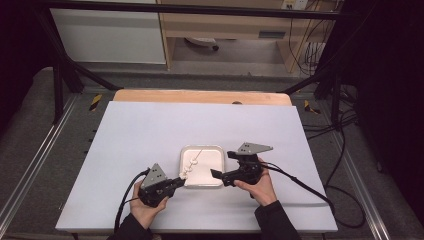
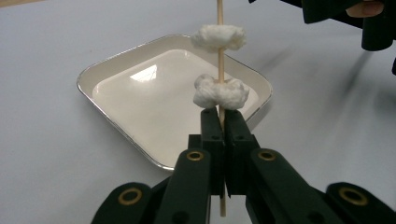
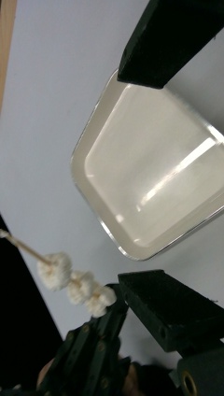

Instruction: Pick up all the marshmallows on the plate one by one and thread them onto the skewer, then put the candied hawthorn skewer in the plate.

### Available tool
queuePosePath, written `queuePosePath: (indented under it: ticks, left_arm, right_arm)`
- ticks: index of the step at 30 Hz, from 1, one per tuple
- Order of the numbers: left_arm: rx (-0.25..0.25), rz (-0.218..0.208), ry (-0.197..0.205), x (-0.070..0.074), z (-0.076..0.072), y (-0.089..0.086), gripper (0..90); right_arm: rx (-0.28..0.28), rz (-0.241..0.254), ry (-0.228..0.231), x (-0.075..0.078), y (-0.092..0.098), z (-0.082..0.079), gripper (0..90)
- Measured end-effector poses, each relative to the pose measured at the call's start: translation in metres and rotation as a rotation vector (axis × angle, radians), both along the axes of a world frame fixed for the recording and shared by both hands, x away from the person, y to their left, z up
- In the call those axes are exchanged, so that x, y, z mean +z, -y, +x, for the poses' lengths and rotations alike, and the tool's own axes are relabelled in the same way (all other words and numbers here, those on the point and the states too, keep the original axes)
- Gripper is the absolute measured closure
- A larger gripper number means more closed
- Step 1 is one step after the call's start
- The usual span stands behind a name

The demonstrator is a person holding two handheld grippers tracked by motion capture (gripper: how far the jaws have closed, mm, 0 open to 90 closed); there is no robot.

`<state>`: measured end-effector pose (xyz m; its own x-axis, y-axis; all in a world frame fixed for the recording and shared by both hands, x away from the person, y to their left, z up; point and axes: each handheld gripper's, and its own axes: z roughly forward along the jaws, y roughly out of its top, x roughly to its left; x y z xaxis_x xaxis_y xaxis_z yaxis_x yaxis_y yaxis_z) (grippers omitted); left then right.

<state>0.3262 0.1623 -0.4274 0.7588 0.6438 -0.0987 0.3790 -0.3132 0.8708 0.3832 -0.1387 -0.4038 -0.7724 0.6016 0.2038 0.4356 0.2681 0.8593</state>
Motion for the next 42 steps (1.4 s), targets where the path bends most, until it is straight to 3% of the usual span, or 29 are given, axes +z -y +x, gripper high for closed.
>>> queuePosePath:
  ticks: [10,22,31,42]
  left_arm:
    - [0.004,0.017,-0.021,0.002,0.003,0.000,88.2]
    - [0.003,0.056,-0.060,0.009,0.012,0.002,88.2]
    - [0.010,0.108,-0.100,0.019,0.027,0.009,88.2]
    - [0.015,0.152,-0.145,0.023,0.045,0.023,88.1]
  right_arm:
    - [-0.050,-0.105,0.013,-0.014,0.034,-0.004,0.9]
    - [-0.102,-0.177,-0.017,-0.039,0.079,-0.011,1.2]
    - [-0.149,-0.185,-0.018,-0.043,0.101,-0.017,1.1]
    - [-0.139,-0.194,-0.028,-0.048,0.108,-0.022,1.1]
